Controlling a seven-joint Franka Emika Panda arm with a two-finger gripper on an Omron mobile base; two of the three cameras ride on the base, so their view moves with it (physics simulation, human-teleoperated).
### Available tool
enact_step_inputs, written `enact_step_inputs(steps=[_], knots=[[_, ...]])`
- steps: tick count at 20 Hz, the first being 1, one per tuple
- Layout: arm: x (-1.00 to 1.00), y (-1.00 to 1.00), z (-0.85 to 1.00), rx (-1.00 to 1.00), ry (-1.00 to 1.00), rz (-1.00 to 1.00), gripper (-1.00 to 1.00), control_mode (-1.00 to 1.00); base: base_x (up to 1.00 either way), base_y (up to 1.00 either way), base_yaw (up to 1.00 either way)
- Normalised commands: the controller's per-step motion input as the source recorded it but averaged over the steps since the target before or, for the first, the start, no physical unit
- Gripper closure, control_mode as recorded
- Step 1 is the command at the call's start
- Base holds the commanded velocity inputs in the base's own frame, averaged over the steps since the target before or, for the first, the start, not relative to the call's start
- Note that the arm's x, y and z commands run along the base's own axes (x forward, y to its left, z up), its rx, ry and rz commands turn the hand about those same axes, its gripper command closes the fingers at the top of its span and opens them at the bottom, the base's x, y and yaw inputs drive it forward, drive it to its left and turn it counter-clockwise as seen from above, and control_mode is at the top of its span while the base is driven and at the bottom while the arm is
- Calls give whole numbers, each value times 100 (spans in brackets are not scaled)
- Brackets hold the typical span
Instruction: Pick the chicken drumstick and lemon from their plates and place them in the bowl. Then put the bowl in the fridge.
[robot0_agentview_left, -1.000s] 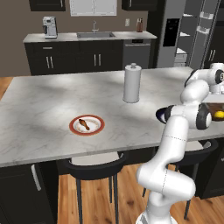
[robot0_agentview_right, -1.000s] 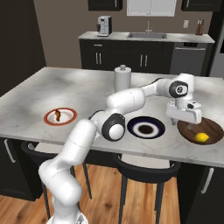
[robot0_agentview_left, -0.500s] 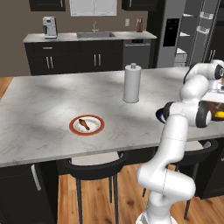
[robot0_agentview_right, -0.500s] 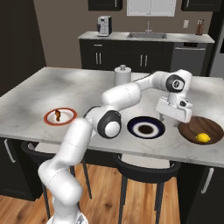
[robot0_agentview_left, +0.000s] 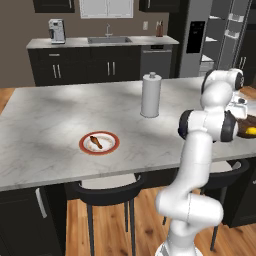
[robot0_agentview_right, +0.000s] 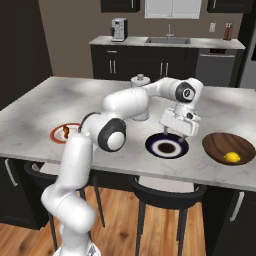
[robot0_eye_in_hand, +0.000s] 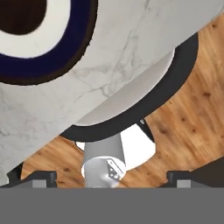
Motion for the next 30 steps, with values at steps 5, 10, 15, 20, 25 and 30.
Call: enact_step_inputs(steps=[5,10,15,20,25,30], knots=[[0,87,4,-4,5,2,-100,-100,0,0,0],[0,86,4,-7,3,16,-100,-100,0,0,0],[4,82,5,-7,0,14,-100,-100,0,0,0],[7,71,6,-1,6,13,-100,-100,0,0,0],[1,58,7,0,1,13,-100,-100,0,0,0],[0,58,9,2,0,14,-100,-100,0,0,0]])
